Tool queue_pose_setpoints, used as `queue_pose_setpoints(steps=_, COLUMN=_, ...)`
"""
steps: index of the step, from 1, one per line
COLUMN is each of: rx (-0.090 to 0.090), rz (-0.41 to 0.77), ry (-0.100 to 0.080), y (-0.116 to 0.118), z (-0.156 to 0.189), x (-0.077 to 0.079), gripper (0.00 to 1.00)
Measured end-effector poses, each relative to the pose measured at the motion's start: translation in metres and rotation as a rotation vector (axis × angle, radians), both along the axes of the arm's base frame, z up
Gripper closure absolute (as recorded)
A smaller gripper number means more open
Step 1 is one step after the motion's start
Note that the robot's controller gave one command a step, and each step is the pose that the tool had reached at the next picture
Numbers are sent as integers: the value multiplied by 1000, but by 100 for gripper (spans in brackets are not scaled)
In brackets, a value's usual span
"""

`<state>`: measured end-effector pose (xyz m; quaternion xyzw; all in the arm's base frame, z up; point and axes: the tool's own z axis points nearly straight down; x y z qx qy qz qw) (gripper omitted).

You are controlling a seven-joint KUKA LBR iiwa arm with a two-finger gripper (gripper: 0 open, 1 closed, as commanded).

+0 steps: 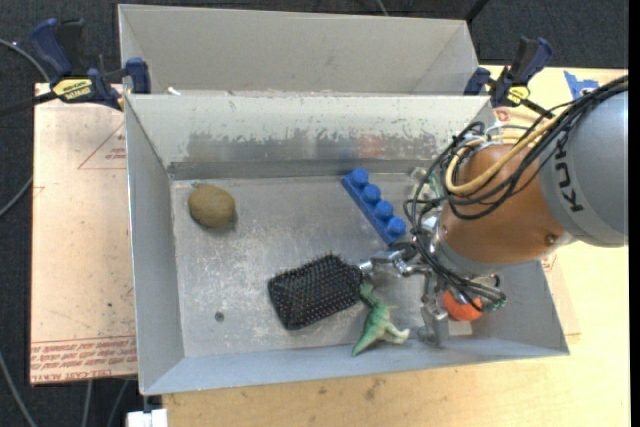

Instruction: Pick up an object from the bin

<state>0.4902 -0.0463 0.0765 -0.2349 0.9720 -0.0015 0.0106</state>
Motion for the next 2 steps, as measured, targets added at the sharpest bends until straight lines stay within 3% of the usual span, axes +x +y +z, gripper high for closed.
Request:
queue_pose_setpoints(steps=1, rx=-6, rz=64, ry=12, y=17, z=-3, x=3, gripper=0)
queue_pose_setpoints(steps=2, rx=-3, rz=157, ry=14, y=57, z=-5, x=6, gripper=0)
